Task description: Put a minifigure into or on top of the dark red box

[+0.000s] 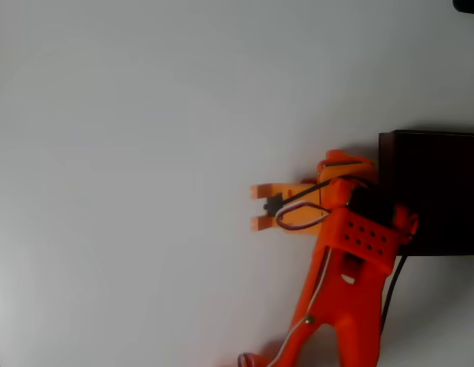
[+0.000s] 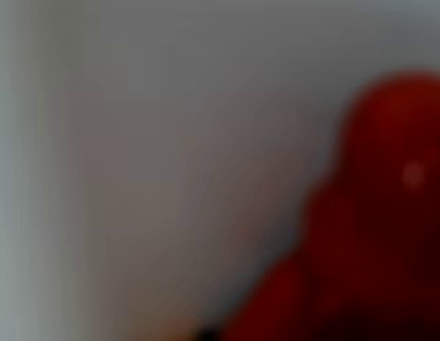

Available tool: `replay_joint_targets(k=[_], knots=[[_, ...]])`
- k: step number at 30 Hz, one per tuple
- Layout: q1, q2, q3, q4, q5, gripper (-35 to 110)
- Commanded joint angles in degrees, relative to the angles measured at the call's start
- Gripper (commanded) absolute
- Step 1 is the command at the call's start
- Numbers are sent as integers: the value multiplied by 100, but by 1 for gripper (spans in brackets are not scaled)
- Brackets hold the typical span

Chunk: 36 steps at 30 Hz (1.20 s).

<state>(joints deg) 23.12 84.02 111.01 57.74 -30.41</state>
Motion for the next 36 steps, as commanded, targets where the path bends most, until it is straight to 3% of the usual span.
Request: replay_joint_targets(k=[1,25,32,36], knots=[[149,88,-70,158,9,26],[123,-9,-141,272,9,0],[97,-53,-264,404,167,0],[-9,167,-703,1011,343,0]])
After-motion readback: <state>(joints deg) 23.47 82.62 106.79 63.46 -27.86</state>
